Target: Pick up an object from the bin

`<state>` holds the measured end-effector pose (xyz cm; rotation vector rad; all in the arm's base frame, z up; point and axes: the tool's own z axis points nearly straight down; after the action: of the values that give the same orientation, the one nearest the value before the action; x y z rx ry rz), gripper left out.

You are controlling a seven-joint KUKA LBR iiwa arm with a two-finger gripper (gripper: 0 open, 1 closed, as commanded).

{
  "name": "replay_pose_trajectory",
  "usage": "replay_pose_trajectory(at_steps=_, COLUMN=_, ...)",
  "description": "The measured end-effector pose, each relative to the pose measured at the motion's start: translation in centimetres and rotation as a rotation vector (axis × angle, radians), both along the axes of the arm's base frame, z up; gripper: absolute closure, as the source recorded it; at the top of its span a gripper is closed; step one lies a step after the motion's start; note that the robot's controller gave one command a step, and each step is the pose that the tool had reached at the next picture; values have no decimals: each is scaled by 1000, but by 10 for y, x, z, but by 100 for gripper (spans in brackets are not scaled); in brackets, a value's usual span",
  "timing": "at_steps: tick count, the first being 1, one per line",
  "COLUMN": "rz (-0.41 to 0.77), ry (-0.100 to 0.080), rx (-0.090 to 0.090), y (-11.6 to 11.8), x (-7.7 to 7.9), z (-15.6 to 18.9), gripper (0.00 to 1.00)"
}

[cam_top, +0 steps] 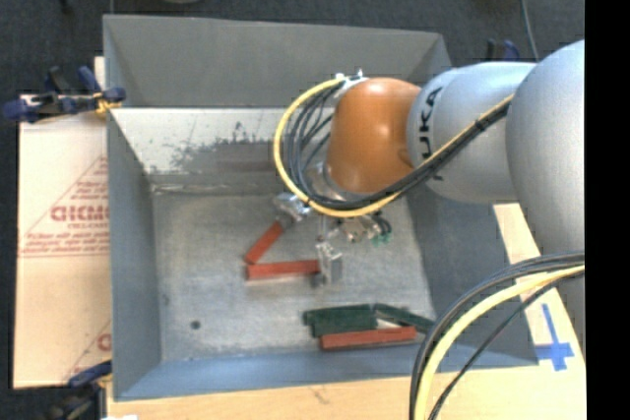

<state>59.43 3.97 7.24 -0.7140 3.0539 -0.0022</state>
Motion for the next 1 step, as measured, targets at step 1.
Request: replay_pose_trajectory(at_steps=1, rz=-3, ry=-4, rx=1, y=-1, x=2, z=1, gripper=0)
